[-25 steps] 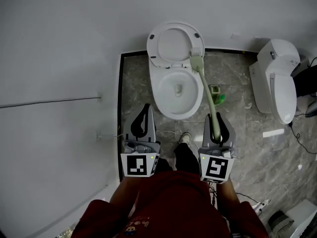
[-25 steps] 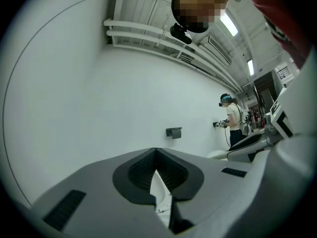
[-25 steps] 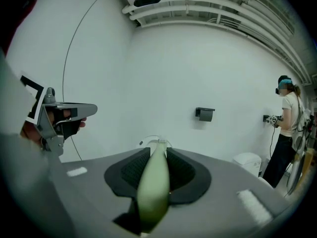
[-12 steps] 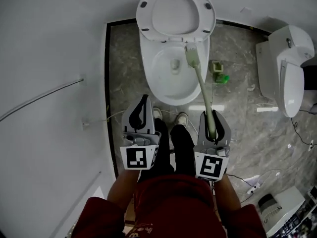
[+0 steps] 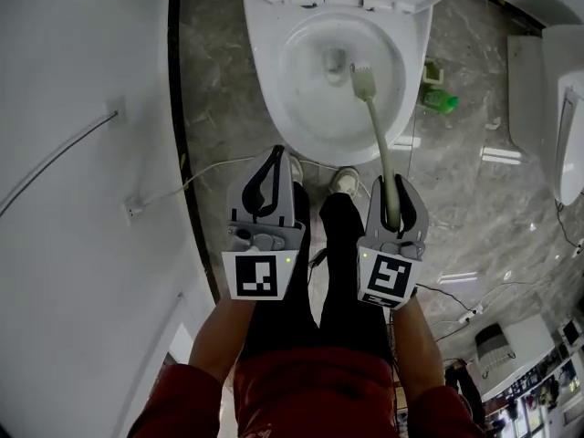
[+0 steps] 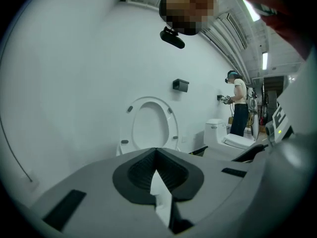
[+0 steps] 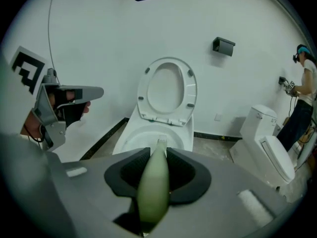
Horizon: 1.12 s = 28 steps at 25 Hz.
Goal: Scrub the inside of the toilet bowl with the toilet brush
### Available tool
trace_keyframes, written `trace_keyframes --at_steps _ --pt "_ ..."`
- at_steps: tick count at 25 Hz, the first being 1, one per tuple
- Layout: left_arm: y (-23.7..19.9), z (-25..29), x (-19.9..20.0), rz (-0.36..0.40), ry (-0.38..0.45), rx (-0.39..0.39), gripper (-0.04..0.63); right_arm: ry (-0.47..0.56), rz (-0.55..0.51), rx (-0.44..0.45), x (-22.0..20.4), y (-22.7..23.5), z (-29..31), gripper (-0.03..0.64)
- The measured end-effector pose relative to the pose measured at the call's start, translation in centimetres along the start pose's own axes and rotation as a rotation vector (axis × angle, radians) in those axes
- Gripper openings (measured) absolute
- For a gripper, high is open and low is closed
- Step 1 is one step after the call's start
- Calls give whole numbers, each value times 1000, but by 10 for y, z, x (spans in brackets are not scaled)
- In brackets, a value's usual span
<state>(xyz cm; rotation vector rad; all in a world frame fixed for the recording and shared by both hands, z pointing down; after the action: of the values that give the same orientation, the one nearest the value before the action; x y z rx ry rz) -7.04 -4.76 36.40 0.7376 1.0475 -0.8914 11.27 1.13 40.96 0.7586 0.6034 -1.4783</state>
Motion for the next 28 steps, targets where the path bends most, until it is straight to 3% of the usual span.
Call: trace_keyframes --at_steps 5,10,15,19,21,25,28 --pt "3 10 -51 -23 -49 -26 6 -94 -6 -30 -52 -1 33 114" --pt "4 20 -77 -35 -64 -36 6 -157 5 -82 -81 5 52 114" --pt "-4 21 -89 -45 -98 -34 6 -236 191 -36 -99 -34 56 114" --pt "-14 22 -85 -44 -95 -27 6 -221 375 61 -76 -63 49 114" --pt "-18 20 -86 -36 -96 -24 6 -208 410 87 -69 -68 44 114" --pt "-19 19 -90 -43 -101 -15 6 -238 349 31 -90 -49 48 114" --pt "-11 21 -89 -52 -97 -26 6 -236 212 -44 -99 -21 56 112"
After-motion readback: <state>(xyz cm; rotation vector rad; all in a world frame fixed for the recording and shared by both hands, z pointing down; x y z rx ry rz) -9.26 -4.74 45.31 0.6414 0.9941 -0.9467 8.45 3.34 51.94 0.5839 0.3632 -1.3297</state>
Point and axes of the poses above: the fingertips, and each gripper's own axes: z forward along the fingers, y to its right, x out of its top, the point moved 5 cm from there along -z, backward along the fingers, and after that the axes turned 9 degrees about z, right-handed, at the moved point
